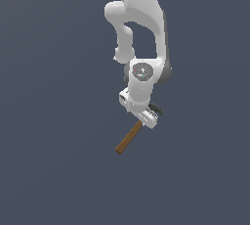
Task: Pick up the object and move it to a goal position.
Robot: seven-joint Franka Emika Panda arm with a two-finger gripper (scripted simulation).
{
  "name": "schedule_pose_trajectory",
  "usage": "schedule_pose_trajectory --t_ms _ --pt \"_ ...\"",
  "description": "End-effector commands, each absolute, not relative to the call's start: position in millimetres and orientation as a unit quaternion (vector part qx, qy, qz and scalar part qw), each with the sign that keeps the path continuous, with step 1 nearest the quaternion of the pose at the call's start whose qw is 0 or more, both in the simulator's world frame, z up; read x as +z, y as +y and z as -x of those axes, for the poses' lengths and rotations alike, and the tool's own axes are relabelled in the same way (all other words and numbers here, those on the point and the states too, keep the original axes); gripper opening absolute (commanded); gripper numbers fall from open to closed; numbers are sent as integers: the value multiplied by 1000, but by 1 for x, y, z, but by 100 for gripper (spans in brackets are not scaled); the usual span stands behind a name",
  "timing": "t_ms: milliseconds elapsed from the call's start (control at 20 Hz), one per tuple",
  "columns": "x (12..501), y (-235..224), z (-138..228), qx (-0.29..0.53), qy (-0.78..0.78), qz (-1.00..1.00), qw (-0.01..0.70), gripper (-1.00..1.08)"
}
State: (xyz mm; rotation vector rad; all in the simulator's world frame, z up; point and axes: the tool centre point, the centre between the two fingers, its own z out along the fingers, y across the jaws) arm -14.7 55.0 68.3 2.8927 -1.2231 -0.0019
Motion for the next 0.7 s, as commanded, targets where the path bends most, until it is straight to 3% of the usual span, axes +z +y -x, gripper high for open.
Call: schedule_pose_trajectory --t_ms 0,650 --pt "67 56 15 0 -396 -918 0 100" --pt "35 56 16 0 -396 -918 0 100"
